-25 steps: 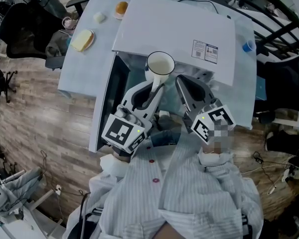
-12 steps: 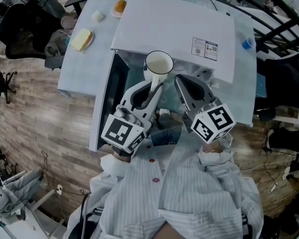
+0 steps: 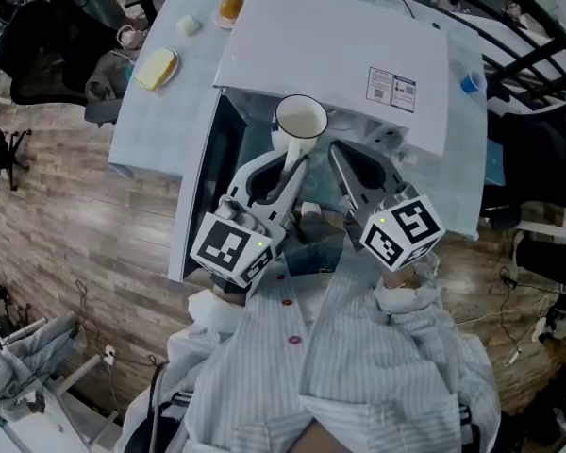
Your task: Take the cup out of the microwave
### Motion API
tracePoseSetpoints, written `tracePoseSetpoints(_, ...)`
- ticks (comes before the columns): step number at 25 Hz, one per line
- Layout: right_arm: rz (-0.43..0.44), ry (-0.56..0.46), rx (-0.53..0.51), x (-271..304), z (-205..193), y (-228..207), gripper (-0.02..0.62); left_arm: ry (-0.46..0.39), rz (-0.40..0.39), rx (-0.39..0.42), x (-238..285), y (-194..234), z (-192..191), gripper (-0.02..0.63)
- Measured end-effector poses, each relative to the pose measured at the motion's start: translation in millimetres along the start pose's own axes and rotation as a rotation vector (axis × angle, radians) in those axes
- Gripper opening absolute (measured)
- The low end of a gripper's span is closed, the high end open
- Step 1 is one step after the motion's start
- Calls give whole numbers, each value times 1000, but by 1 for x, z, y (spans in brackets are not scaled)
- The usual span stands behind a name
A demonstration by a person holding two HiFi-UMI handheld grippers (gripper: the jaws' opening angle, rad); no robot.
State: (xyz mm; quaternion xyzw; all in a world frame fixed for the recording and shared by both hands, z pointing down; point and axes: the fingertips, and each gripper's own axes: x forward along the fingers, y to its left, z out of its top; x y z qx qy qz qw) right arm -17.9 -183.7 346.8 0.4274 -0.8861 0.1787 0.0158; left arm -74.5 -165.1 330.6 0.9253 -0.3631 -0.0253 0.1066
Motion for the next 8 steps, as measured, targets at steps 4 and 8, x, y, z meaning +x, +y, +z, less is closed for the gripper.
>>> tracePoseSetpoints(4, 4, 7, -2, 1, -2, 1, 35, 8, 6, -4, -1, 2, -3, 69)
tracePoseSetpoints(8, -1, 10, -1, 0, -3, 1, 35, 9, 12, -8, -3, 4, -4, 69)
